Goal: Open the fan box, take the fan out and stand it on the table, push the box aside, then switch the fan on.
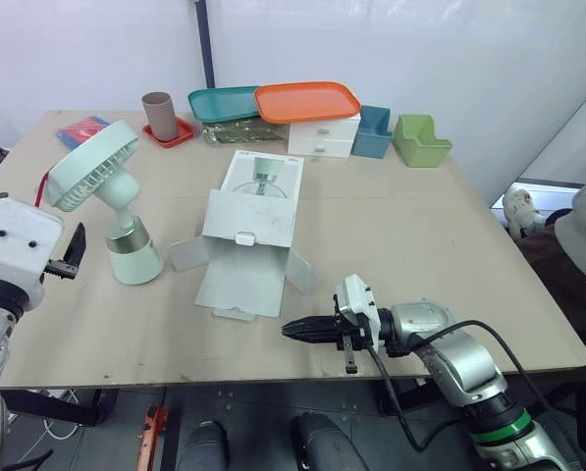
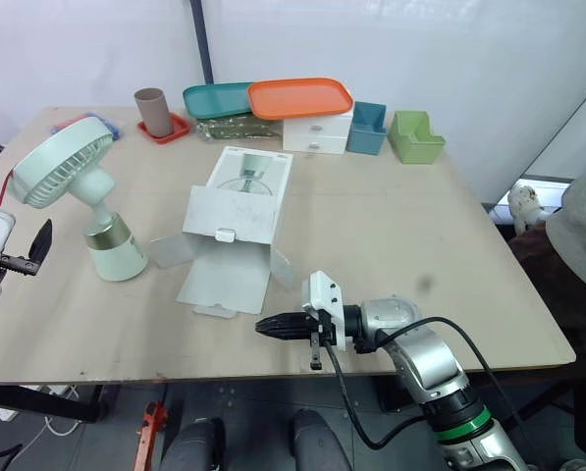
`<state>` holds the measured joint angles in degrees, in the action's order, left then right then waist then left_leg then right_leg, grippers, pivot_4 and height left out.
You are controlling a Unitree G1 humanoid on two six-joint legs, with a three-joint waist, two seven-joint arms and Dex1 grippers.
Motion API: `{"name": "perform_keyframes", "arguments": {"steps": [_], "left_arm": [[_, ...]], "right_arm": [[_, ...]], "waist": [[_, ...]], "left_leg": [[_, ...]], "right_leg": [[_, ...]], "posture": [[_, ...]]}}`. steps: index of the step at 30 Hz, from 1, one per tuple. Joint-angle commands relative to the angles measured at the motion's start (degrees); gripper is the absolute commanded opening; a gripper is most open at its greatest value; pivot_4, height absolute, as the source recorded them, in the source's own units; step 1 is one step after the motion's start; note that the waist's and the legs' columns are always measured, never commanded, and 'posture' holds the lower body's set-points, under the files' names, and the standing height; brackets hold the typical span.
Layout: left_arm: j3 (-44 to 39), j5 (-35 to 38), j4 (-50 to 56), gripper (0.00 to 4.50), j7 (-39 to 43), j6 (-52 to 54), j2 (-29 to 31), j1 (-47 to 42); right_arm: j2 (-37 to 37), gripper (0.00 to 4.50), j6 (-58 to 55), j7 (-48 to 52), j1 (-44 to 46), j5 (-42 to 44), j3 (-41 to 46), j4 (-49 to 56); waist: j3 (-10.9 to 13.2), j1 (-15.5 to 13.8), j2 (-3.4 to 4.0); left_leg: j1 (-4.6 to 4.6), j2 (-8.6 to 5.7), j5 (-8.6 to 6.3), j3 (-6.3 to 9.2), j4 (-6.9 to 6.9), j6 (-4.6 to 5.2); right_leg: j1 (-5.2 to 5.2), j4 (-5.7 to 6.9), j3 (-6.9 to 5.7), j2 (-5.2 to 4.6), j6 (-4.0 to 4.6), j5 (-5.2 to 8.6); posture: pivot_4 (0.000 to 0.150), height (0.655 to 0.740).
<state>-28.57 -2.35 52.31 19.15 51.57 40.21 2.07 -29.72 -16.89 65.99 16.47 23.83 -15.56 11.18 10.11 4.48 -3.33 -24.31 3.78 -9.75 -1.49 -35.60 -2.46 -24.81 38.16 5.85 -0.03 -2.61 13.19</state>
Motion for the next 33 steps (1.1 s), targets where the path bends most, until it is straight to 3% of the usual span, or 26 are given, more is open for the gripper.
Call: {"name": "perform_keyframes", "arguments": {"steps": [1,16,28,33], "left_arm": [[-0.69,-1.17,0.82,4.44,-0.32,-0.74,0.15,-0.10],[1.61,-0.08,4.86,4.44,2.92,-5.67,-1.49,5.72],[6.03,13.70,2.92,4.44,13.75,-26.31,-6.50,5.56],[8.55,22.02,2.32,4.44,16.79,-27.27,-8.01,5.13]], "right_arm": [[-0.05,0.00,0.51,-0.13,0.60,0.07,0.77,1.63],[0.13,0.00,1.48,0.68,1.73,-0.63,0.69,0.11],[0.36,0.00,1.64,-0.11,1.77,-0.39,1.54,0.39],[0.12,0.00,1.34,-0.92,1.35,-0.20,2.17,0.96]], "waist": [[0.00,0.00,0.00],[-0.01,-0.03,-0.01],[-0.01,-0.07,-0.01],[-0.01,-0.07,0.00]], "left_leg": [[0.00,0.00,0.00,0.00,0.00,0.00],[0.00,0.00,0.00,-0.01,-0.01,0.00],[0.01,-0.02,0.00,-0.02,-0.04,0.01],[0.01,-0.02,0.01,-0.03,-0.07,0.01]], "right_leg": [[0.00,0.00,0.00,0.00,0.00,0.00],[0.00,0.00,0.02,0.00,0.00,0.00],[0.03,0.00,0.05,0.00,-0.01,-0.02],[0.04,0.00,0.07,0.00,-0.03,-0.03]], "posture": [[0.150,0.7400],[0.150,0.7400],[0.150,0.7400],[0.150,0.7400]]}}
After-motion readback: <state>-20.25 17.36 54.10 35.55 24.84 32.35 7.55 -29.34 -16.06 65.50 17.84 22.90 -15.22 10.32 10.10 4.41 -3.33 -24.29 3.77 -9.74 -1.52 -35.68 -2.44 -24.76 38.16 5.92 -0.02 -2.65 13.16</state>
